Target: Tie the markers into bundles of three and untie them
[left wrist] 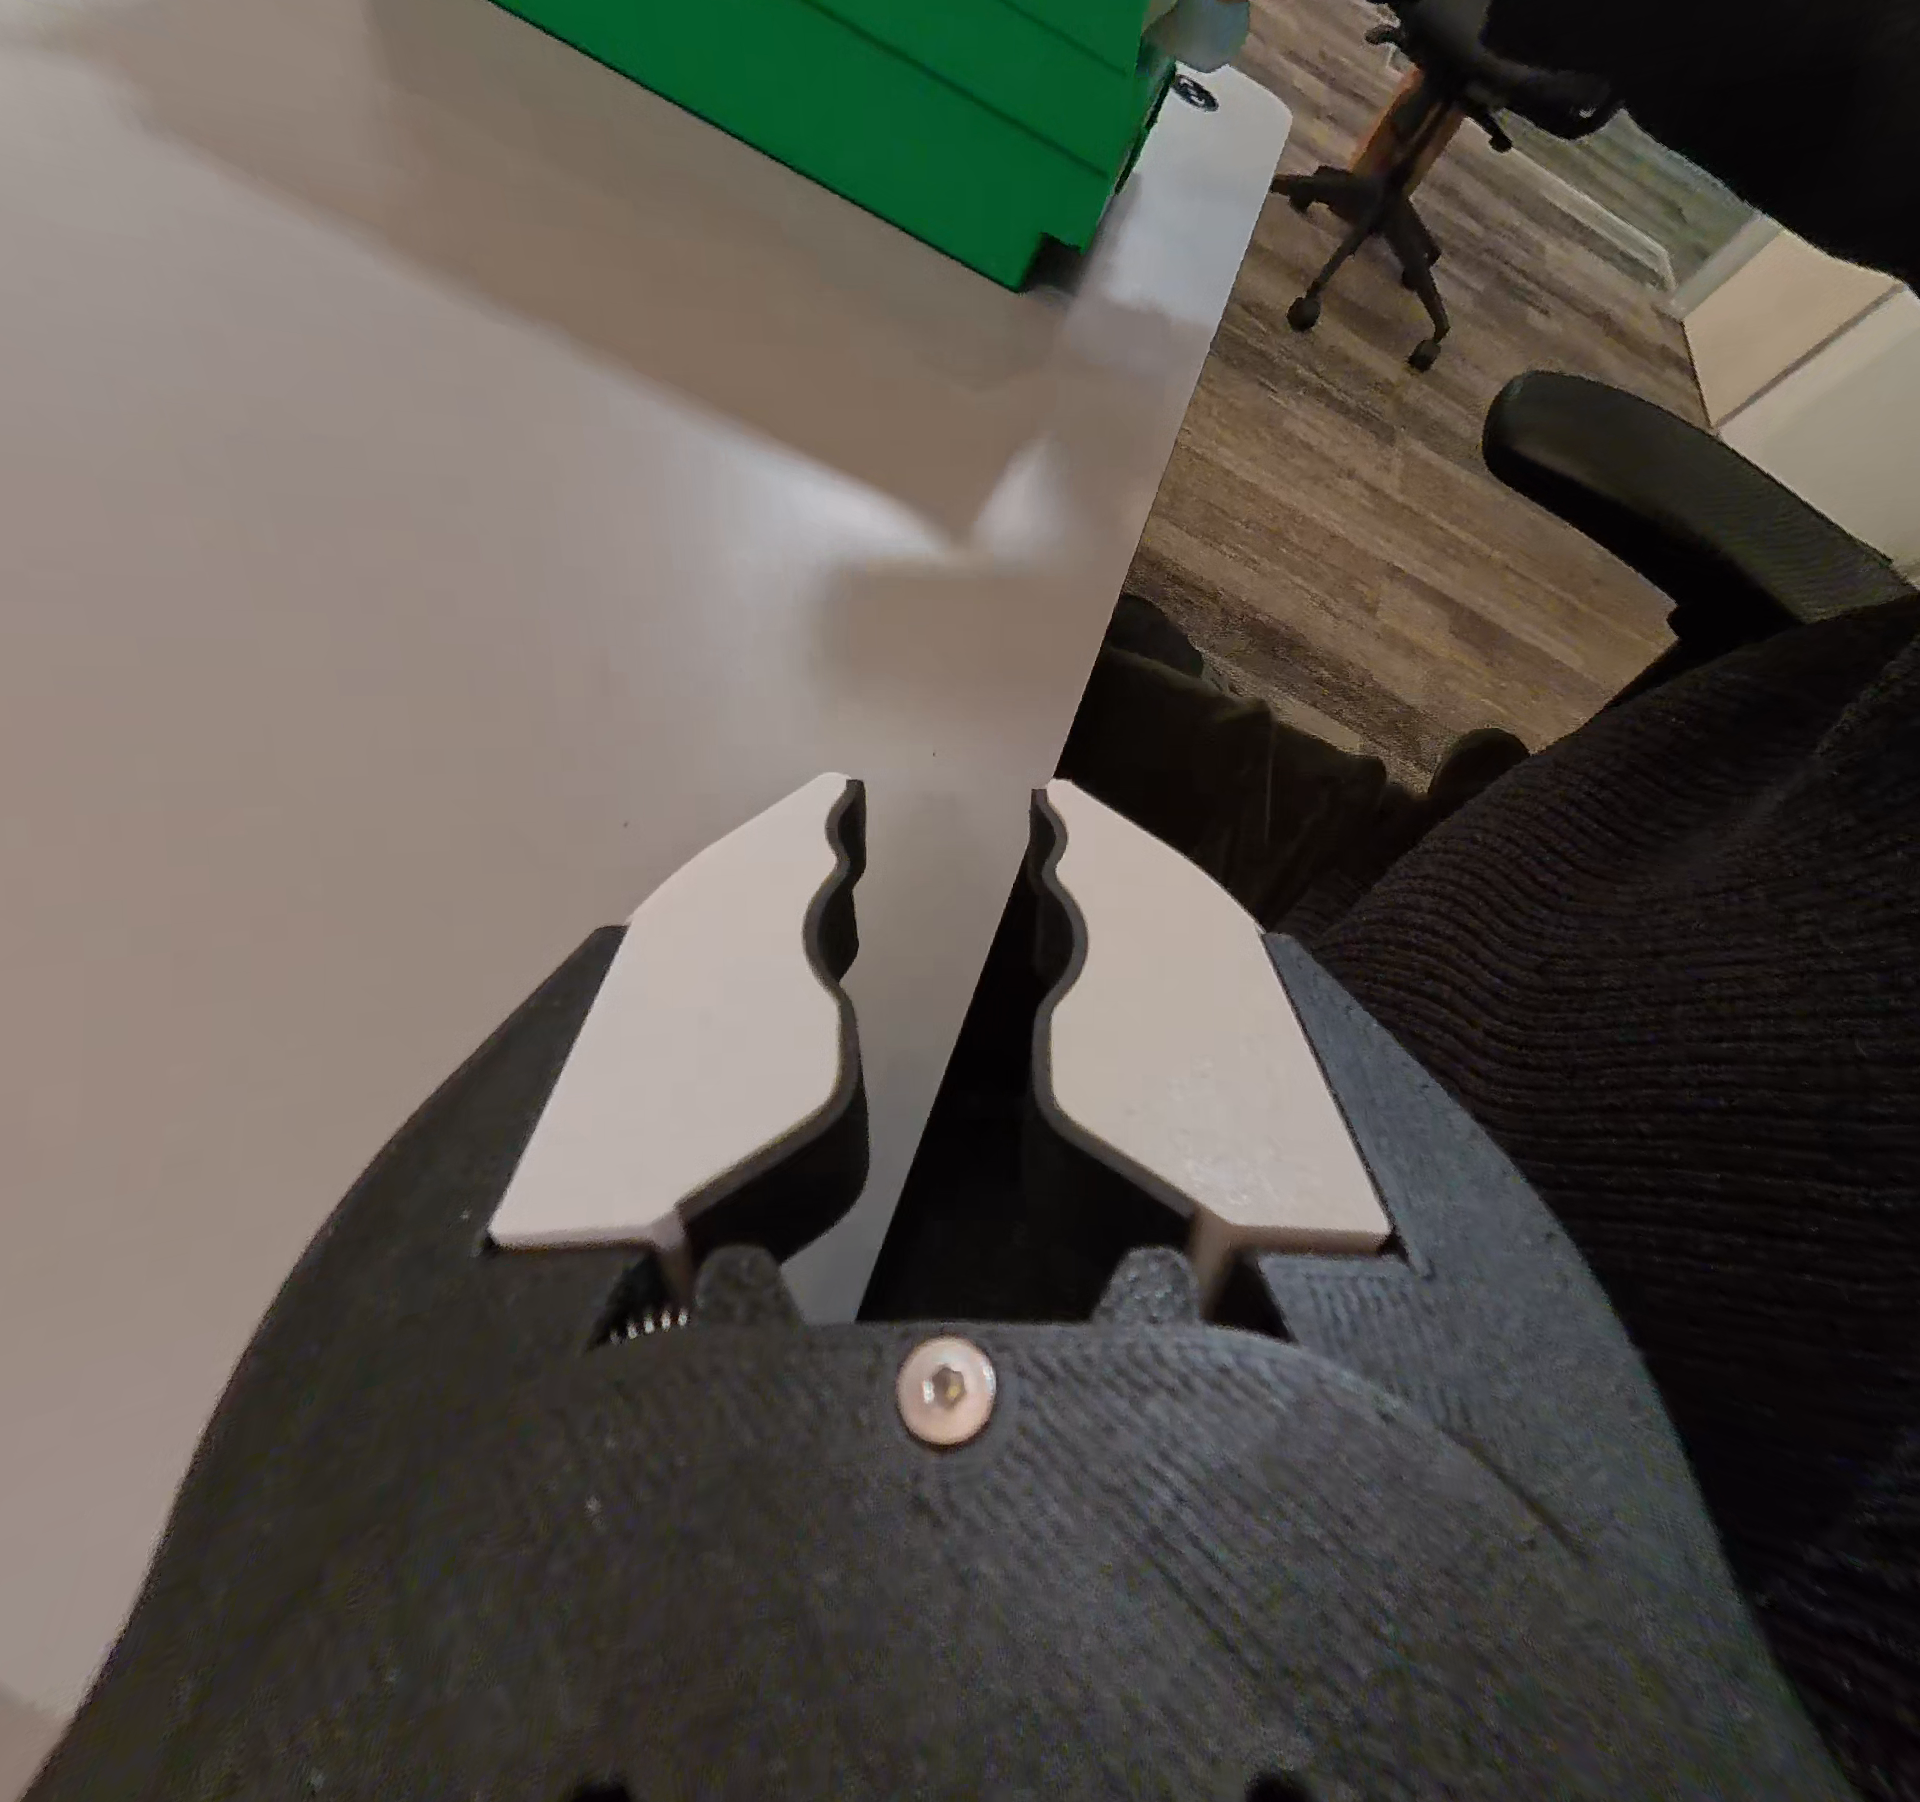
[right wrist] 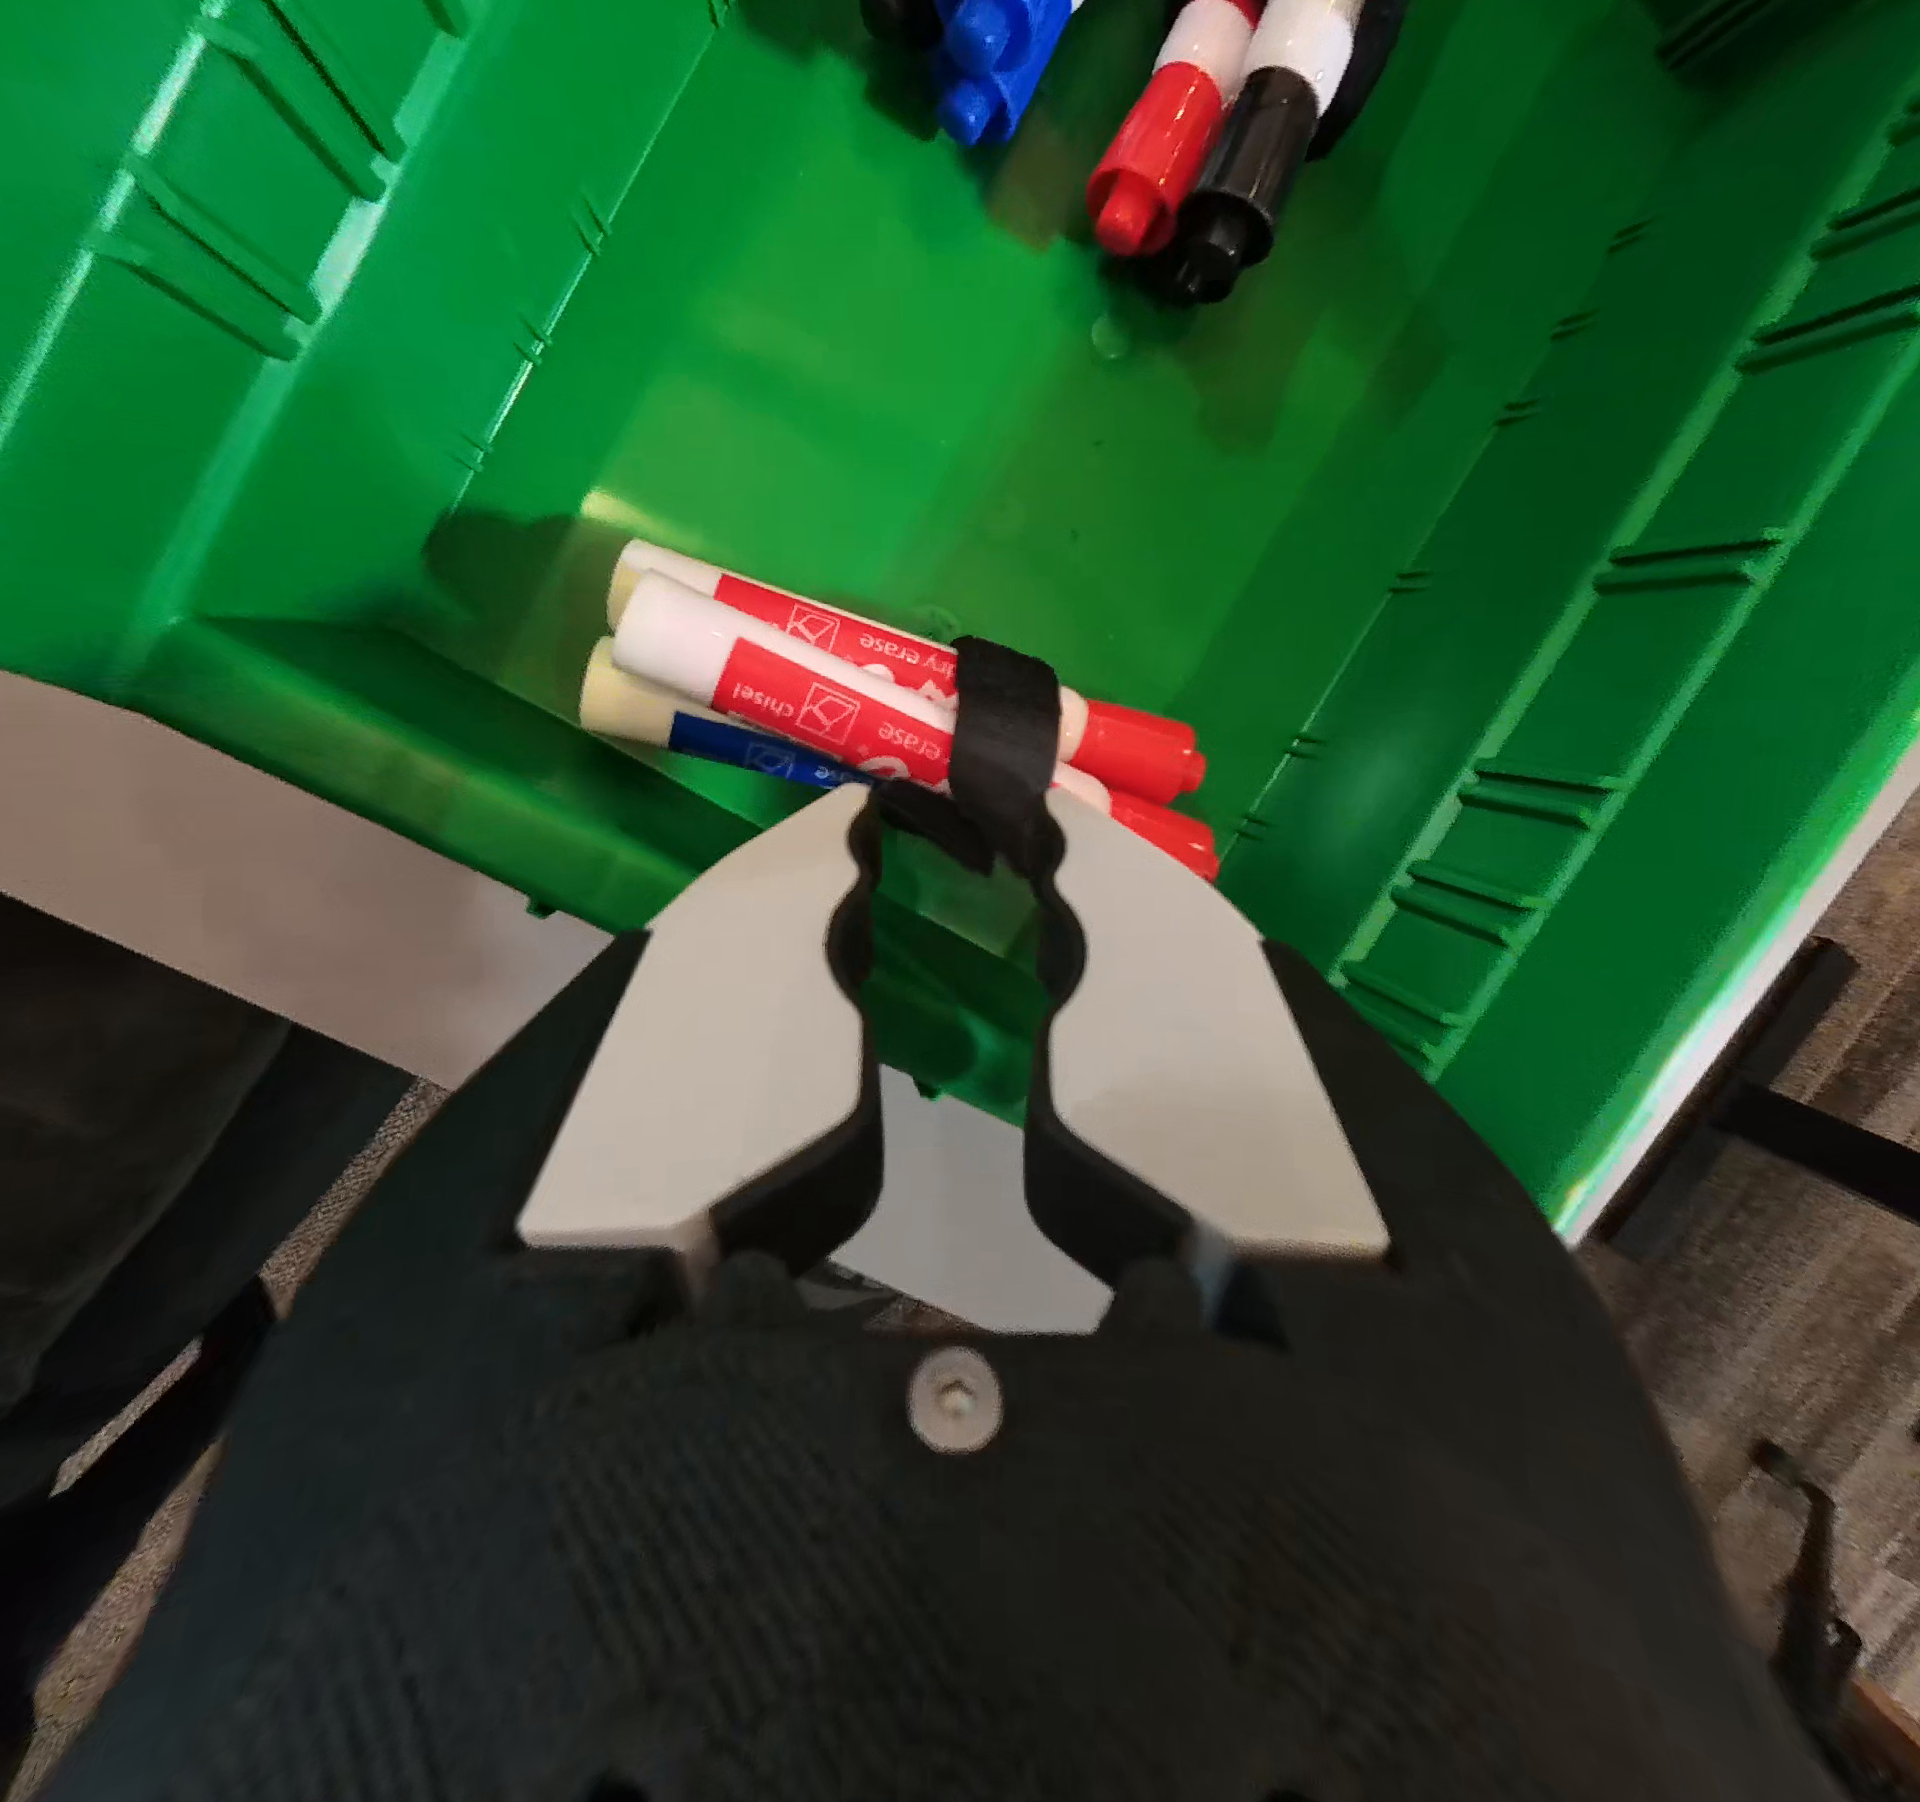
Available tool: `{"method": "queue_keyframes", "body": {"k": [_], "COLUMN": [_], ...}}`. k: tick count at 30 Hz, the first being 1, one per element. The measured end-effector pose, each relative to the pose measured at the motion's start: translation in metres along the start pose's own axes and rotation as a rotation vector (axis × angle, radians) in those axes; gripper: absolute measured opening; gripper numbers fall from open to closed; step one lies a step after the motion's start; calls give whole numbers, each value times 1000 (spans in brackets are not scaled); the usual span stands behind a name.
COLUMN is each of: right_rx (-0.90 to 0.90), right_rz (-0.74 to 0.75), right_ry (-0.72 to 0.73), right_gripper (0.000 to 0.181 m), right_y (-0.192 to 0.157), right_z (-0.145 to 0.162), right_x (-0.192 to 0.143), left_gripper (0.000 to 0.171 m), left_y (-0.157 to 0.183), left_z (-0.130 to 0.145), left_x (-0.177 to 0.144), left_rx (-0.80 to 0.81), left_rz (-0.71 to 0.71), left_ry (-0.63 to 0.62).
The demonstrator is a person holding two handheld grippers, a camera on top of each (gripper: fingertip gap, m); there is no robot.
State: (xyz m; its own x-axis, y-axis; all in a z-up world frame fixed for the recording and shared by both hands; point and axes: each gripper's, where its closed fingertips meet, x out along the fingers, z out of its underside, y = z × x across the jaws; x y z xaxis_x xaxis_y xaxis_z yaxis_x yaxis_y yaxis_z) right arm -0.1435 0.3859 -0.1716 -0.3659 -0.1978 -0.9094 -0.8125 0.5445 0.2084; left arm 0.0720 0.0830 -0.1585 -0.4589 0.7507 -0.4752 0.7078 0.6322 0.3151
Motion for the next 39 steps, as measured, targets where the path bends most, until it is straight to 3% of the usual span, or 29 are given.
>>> {"method": "queue_keyframes", "body": {"k": [13,25,33,39], "right_rx": [-311,-201,-302,-409], "right_rz": [124,84,117,82], "right_ry": [-108,-30,-45,-57], "right_gripper": [4,3,4,4], "right_y": [-2,21,21,14], "right_z": [9,-7,-18,-27], "right_x": [-1,-23,-29,-11], "left_gripper": [31,31,31,30], "left_y": [-1,-6,-6,-7], "left_z": [-2,1,3,-4], "left_x": [11,13,15,12], "left_rx": [-4,-17,-20,-13], "left_rz": [39,33,32,22], "left_ry": [-26,-40,-51,-12]}}
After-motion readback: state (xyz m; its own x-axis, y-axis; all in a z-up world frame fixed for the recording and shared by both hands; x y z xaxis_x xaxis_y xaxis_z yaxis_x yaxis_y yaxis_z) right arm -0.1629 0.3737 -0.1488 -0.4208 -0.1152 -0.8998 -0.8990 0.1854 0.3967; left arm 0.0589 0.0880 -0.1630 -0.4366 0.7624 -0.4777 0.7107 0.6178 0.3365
